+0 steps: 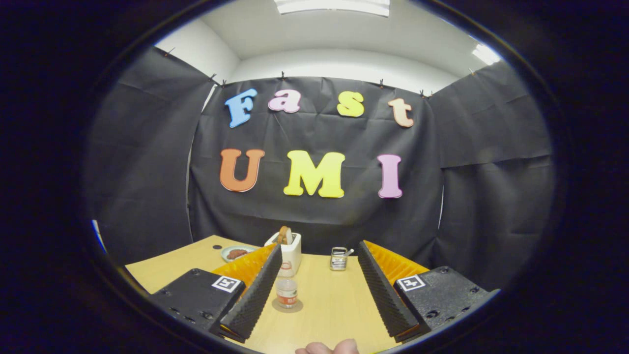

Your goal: Take the bottle from table, then pour the juice into the cup, finally place the bottle on the coaster

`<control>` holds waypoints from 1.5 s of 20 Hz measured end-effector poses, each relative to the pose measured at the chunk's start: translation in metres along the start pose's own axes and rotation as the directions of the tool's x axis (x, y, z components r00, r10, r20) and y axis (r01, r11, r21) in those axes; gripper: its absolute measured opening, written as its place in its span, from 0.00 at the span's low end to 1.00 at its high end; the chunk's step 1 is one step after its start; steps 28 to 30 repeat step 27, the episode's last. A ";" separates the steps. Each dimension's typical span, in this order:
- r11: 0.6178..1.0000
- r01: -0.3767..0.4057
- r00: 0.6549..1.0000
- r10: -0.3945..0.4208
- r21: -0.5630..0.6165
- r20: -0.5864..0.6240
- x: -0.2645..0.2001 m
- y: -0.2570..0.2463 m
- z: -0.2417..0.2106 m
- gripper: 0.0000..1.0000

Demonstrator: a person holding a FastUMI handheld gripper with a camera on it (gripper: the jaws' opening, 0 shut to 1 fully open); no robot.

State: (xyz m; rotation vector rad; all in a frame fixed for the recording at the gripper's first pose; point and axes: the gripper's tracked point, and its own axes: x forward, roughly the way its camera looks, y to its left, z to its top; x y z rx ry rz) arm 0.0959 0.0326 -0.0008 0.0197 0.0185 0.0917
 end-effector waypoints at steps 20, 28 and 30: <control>0.999 -0.019 1.000 0.019 0.030 -0.005 -0.097 0.031 -0.038 1.00; 0.999 -0.047 0.999 0.047 0.015 -0.008 -0.099 0.044 -0.042 1.00; 0.999 -0.047 0.999 0.047 0.015 -0.008 -0.099 0.044 -0.042 1.00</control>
